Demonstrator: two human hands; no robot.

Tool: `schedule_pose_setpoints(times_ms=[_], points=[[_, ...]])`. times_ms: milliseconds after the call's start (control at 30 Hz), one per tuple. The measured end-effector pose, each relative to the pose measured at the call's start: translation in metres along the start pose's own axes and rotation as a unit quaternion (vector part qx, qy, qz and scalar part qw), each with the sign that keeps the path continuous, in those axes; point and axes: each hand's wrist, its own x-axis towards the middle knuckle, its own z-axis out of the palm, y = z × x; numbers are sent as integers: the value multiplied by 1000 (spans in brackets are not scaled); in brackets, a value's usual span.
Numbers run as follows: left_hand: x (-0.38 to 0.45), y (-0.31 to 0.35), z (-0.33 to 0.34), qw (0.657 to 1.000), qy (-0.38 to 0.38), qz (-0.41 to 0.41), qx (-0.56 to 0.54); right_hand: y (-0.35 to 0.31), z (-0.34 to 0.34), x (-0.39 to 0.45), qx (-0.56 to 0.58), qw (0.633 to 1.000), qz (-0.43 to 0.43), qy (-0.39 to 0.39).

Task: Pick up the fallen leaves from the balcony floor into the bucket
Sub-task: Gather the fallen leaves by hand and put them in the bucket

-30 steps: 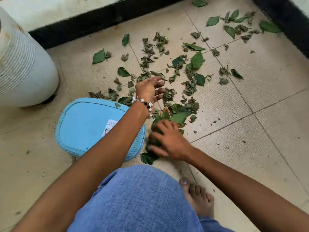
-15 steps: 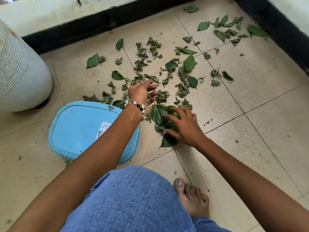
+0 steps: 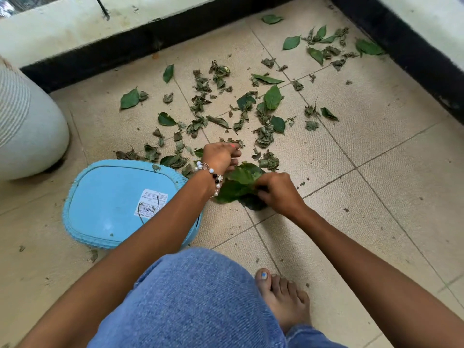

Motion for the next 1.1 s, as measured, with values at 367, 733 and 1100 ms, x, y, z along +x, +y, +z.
schedule_pose_setpoints(times_ms=[367,733,1100], points=[[-22,-3,27,987,-153,14,-38,-23,-39,17,536,811,152,178],[-17,5,53,913,-65,-169,-365,-13,-17,10,174,974,-86,117],[4,16,21,874,12,-156,-460,18,-23,2,214,952,188,112]])
